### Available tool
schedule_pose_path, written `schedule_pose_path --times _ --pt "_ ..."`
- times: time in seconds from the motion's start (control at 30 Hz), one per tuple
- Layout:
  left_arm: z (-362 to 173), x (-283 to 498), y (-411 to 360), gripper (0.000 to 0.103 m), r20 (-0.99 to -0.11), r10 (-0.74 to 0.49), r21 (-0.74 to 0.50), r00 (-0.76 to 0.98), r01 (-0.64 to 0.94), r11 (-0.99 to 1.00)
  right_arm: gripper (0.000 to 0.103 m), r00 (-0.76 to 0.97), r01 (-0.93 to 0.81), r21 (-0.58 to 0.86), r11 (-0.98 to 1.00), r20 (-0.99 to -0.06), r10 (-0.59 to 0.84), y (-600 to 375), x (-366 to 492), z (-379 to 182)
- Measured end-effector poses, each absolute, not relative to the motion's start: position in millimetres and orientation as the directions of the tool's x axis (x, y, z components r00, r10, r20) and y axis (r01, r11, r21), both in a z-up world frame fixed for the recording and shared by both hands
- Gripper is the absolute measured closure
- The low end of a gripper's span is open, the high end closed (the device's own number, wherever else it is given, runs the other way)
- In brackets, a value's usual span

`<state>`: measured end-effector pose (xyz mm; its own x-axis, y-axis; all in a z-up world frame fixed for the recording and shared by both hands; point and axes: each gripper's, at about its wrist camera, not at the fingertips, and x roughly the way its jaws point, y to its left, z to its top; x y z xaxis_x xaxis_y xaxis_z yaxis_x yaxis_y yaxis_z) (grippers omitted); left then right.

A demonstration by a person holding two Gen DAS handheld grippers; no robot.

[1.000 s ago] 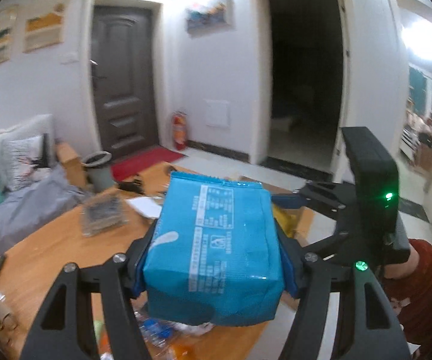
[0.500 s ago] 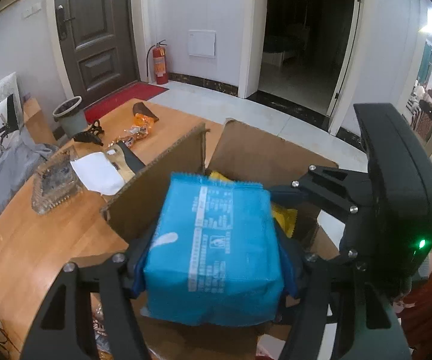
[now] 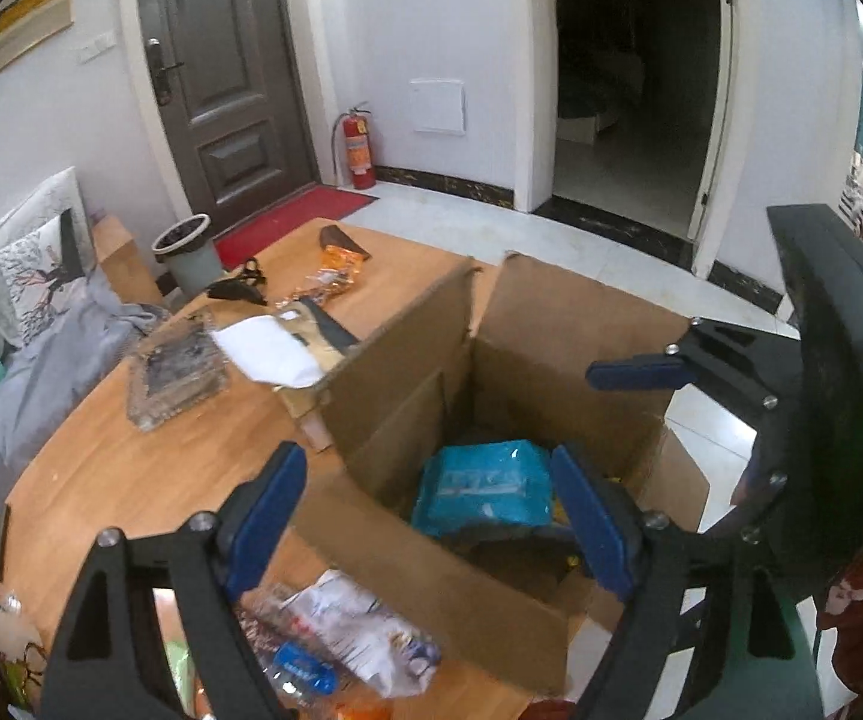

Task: Organize snacks
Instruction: 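Carry both packets into the cardboard box and open both grippers, then return both tools to the snack pile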

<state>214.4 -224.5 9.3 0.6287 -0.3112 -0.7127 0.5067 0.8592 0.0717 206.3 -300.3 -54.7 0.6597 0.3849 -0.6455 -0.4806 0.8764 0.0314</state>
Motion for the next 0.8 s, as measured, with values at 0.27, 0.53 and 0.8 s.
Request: schedule_pose_path --times 0.27,0.53,0.8 --pt "36.1 173.5 -158.7 0.021 -0.666 -0.269 0.076 0.695 0.422 0.903 0.002 0.679 -0.539 0.047 0.841 -0.566 0.467 -269.5 171.4 -15.4" --pt "49.9 119.6 -64.2 0.012 -0.602 -0.173 0.082 0.78 0.275 0.958 0.0 0.693 -0.592 -0.041 0.805 -0.536 0.483 -201.3 136.6 6.7" --pt "14.3 81.0 22.7 0.012 -0.599 -0.04 0.059 0.8 0.094 0.994 0.0 0.653 -0.662 -0.027 0.749 -0.512 0.558 -140.3 117.7 -3.5"
